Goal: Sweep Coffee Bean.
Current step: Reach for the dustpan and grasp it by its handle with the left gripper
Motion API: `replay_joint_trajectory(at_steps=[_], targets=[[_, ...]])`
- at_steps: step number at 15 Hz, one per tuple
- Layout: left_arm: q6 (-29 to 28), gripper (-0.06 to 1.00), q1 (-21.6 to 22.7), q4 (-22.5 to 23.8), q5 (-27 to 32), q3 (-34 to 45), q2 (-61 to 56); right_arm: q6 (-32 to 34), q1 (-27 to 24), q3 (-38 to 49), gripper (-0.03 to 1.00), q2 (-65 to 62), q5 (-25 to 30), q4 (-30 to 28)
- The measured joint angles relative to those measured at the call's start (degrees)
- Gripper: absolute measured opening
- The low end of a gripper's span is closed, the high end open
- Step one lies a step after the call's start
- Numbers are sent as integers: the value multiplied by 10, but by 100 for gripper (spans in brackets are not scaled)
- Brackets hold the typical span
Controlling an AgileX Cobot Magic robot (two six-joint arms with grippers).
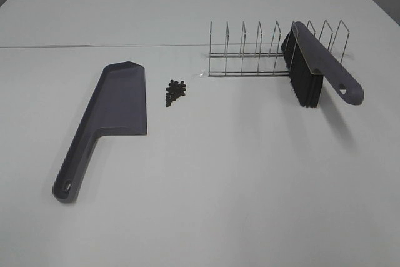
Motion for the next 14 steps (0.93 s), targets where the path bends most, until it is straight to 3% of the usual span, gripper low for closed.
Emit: replay_joint_trajectory(at_steps=[14], targets=[[0, 64, 0, 0, 0, 0, 0, 0, 0, 0, 74, 0, 0, 0]])
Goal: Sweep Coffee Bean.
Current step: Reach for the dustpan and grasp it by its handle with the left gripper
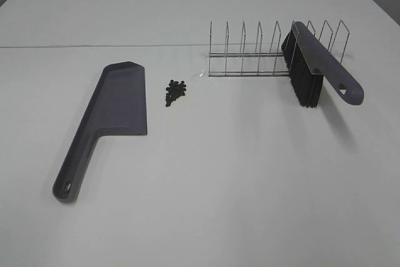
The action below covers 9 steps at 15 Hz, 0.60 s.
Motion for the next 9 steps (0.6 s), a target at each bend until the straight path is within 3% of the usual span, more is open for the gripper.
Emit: replay_joint_trajectory(at_steps=[9], targets=[[0, 64, 0, 0, 0, 0, 0, 0, 0, 0, 74, 0, 0, 0]])
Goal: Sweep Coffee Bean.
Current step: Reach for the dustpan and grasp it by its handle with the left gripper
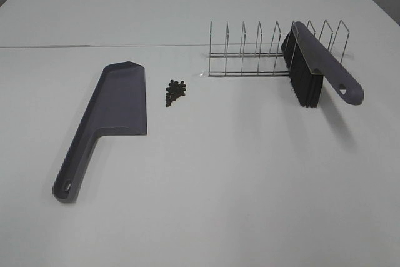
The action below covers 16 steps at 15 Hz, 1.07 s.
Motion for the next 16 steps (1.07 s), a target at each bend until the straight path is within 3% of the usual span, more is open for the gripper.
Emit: replay_joint_trajectory(at_steps=[8, 14, 16], targets=[[-5, 64, 0, -21, -6, -1, 2, 0, 0, 0, 74, 0, 0, 0], [-58, 64, 0, -34, -181, -10, 192, 0, 4, 0, 74, 0, 0, 0], [-59, 64, 0, -50, -204, -27, 257, 0, 4, 0, 74, 0, 0, 0]])
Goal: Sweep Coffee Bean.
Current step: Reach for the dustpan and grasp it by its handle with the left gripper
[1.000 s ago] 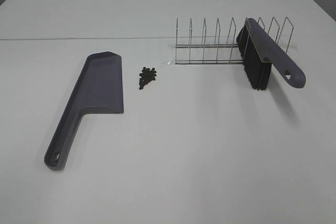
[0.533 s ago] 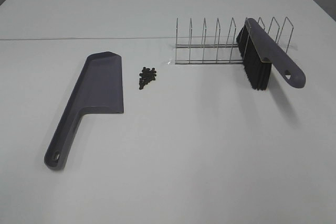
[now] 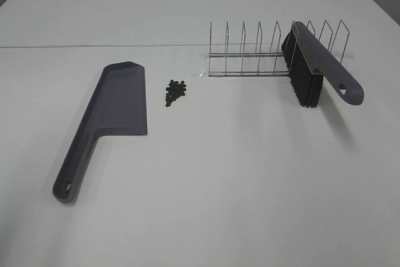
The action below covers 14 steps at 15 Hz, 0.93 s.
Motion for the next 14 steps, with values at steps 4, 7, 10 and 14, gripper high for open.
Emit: replay_joint_trajectory(at_steps=[4, 7, 10, 14], targets=[[10, 64, 0, -8, -18, -89, 221, 0, 0, 0, 74, 0, 0, 0], [13, 64, 0, -11, -21, -148, 348, 0, 0, 0, 74, 0, 0, 0], [13, 64, -10, -21, -3, -187, 455, 0, 0, 0, 74, 0, 0, 0], [-77, 64, -86, 65, 1, -192, 592, 0, 0, 0, 74, 0, 0, 0]])
